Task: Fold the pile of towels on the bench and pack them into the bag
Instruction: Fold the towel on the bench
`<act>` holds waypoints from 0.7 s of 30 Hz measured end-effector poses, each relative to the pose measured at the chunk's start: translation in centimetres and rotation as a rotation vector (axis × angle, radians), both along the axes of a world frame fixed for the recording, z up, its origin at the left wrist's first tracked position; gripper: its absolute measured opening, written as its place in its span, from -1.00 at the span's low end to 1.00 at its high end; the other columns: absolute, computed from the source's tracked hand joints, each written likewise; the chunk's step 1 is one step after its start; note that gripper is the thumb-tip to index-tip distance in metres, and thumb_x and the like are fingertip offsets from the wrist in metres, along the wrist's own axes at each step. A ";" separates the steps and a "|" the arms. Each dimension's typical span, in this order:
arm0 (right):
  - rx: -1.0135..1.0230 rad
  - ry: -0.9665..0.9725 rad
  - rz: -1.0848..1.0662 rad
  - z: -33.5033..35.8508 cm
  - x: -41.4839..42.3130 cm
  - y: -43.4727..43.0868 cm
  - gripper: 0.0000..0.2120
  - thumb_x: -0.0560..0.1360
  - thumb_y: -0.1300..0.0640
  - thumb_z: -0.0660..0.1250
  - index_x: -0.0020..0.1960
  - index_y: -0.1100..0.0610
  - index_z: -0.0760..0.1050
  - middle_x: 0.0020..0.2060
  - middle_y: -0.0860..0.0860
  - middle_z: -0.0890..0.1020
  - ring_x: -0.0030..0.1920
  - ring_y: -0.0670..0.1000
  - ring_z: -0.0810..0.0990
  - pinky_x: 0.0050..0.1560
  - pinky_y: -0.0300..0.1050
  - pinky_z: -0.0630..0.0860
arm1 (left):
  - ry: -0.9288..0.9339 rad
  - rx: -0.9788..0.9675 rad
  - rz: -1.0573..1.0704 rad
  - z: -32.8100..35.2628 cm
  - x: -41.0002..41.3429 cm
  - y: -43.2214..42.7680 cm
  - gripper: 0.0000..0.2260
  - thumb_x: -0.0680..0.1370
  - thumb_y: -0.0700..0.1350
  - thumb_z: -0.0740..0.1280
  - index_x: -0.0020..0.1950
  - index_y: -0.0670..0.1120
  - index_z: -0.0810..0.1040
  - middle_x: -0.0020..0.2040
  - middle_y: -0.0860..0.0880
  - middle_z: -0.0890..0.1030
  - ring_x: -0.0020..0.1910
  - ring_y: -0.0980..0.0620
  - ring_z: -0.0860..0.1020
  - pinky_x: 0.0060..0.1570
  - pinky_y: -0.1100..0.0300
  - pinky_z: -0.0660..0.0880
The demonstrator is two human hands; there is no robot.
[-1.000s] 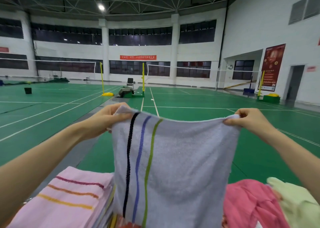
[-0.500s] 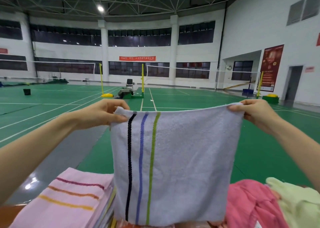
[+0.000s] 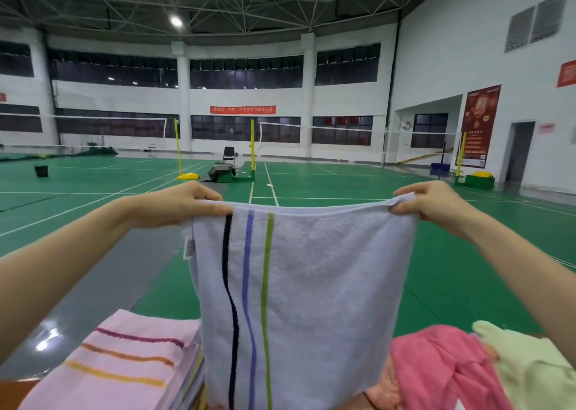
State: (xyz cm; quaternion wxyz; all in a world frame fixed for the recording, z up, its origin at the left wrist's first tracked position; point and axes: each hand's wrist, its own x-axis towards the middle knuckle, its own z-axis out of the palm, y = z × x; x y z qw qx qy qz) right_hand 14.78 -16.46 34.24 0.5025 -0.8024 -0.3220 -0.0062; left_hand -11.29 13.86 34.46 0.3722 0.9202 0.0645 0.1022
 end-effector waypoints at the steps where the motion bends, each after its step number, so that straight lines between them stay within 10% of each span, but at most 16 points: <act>1: -0.038 0.047 0.036 0.0 -0.1 -0.1 -0.73 0.34 0.33 0.46 0.03 0.31 0.56 -0.06 0.14 0.59 -0.10 0.06 0.56 -0.19 -0.21 0.49 | -0.019 -0.029 0.007 0.1 -0.1 0.1 -0.39 0.38 0.26 0.38 0.03 -0.30 0.57 -0.04 -0.28 0.62 -0.17 -0.09 0.59 -0.06 0.02 0.50; 6: -0.093 0.211 0.189 0.1 -0.2 -1.4 -0.76 0.37 0.22 0.45 -0.01 0.29 0.58 -0.05 0.14 0.63 -0.10 0.01 0.61 -0.16 -0.25 0.60 | -0.024 0.124 0.063 0.7 -0.4 0.8 -0.23 0.23 0.42 0.36 -0.06 -0.31 0.55 -0.16 -0.15 0.59 -0.24 0.01 0.53 -0.17 0.18 0.46; 10: 0.109 0.312 0.360 0.7 -0.2 -2.1 -0.26 -0.04 -0.12 0.65 0.01 0.24 0.58 -0.20 0.05 0.67 -0.23 -0.04 0.65 -0.28 -0.25 0.59 | -0.137 0.262 0.119 1.6 -0.5 0.7 -0.59 0.35 0.34 0.32 -0.29 0.00 0.64 -0.40 0.11 0.55 -0.41 0.20 0.46 -0.36 0.40 0.38; 15: 0.364 0.492 0.221 2.0 -0.7 -0.7 -0.80 0.49 0.08 0.32 -0.02 0.22 0.53 -0.26 0.02 0.58 -0.32 -0.05 0.57 -0.40 -0.27 0.57 | -0.237 0.346 0.276 2.9 -0.1 0.4 -0.79 0.49 0.04 0.36 -0.23 -0.07 0.62 -0.38 -0.02 0.54 -0.40 0.10 0.42 -0.32 0.26 0.36; 21: 0.535 0.472 -0.160 1.0 -1.4 3.8 -0.82 0.49 0.24 0.35 0.05 0.29 0.47 -0.24 0.08 0.53 -0.33 0.03 0.52 -0.35 -0.12 0.47 | -0.100 -0.512 0.346 2.7 3.5 -4.8 -0.76 0.64 -0.24 0.12 -0.21 -0.19 0.42 -0.52 -0.01 0.45 -0.66 0.19 0.39 -0.62 0.38 0.40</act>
